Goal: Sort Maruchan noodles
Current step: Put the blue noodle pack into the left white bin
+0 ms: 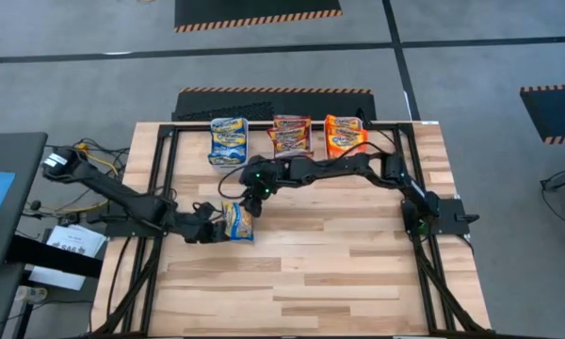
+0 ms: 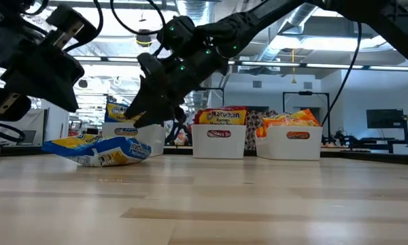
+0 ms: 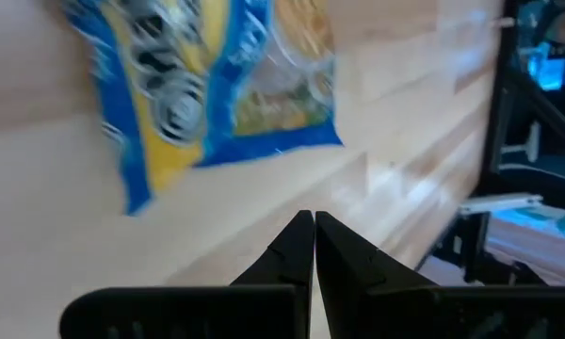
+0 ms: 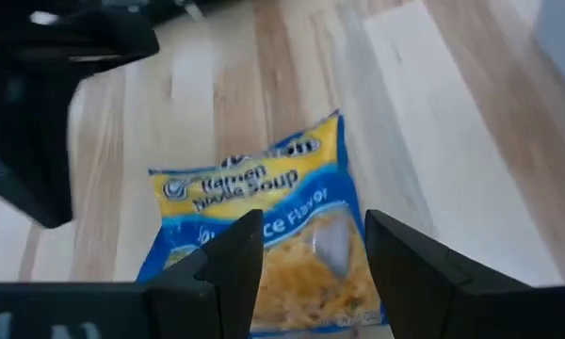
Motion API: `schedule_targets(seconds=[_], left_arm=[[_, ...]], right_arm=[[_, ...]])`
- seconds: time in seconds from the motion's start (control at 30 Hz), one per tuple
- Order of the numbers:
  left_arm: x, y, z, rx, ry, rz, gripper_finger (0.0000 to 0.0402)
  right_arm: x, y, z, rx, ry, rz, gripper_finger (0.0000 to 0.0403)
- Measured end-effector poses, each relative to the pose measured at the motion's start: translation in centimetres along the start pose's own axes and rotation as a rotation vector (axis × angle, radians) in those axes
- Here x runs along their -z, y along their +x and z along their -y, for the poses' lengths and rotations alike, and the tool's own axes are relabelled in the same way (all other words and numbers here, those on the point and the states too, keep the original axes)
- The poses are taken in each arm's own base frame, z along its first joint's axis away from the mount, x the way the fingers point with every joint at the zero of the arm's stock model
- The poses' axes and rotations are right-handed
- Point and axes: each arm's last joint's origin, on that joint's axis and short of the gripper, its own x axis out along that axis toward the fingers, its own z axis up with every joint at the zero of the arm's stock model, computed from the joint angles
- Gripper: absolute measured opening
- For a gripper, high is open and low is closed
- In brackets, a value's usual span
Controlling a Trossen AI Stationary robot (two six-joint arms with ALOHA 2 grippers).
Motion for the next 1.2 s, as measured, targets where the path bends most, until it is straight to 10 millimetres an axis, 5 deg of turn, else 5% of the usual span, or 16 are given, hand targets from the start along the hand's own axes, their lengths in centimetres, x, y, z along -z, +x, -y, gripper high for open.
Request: schedule_targets(seconds=[0.6,1.2], left_arm=[[1.7,4.1,-2.7,-0.181,-0.059,0.025,0.0000],[-0.3,4.2,-4.4,-0.379,-0.039,0.154,0.0000]], right_arm=[[0.5,1.0,0.2,0.023,-0.078,0.013,0.0210],[1.2,0.9,1.8,0.019,0.056,-0.066,0.0211]])
